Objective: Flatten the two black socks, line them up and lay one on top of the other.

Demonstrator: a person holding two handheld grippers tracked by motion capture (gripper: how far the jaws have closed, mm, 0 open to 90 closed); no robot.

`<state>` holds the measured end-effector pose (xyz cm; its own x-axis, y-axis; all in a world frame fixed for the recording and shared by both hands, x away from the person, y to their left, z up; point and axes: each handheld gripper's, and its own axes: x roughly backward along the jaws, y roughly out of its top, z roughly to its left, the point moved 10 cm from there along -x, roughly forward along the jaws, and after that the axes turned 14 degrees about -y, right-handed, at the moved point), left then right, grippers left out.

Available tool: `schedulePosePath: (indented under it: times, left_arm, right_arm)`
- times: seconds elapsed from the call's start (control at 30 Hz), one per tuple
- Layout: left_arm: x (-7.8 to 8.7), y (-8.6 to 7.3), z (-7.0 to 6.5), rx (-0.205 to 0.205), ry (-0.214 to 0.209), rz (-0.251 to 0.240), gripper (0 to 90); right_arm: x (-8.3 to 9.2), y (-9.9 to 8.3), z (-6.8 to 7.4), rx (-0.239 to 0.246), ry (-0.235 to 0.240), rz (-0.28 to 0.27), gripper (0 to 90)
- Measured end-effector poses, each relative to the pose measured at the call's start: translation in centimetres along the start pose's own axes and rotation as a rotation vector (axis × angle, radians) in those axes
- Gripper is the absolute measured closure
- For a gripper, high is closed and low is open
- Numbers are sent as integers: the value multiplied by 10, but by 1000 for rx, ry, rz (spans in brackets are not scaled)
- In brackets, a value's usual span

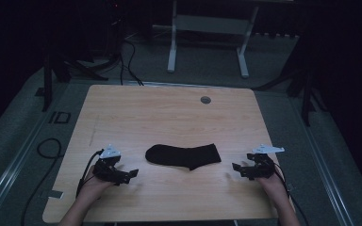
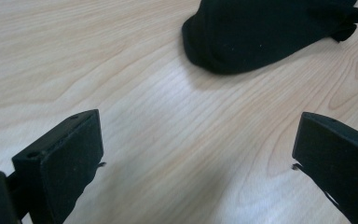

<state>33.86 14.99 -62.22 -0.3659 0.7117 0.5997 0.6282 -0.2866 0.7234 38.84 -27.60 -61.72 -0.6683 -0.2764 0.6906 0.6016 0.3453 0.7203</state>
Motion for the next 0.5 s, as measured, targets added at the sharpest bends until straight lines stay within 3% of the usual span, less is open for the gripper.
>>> schedulePosePath:
  times: [0.5]
  left_arm:
    - [24,-25,-1,28,-18,-48,21]
  right_arm:
    - [24,-29,-29,-79,-91,12,140]
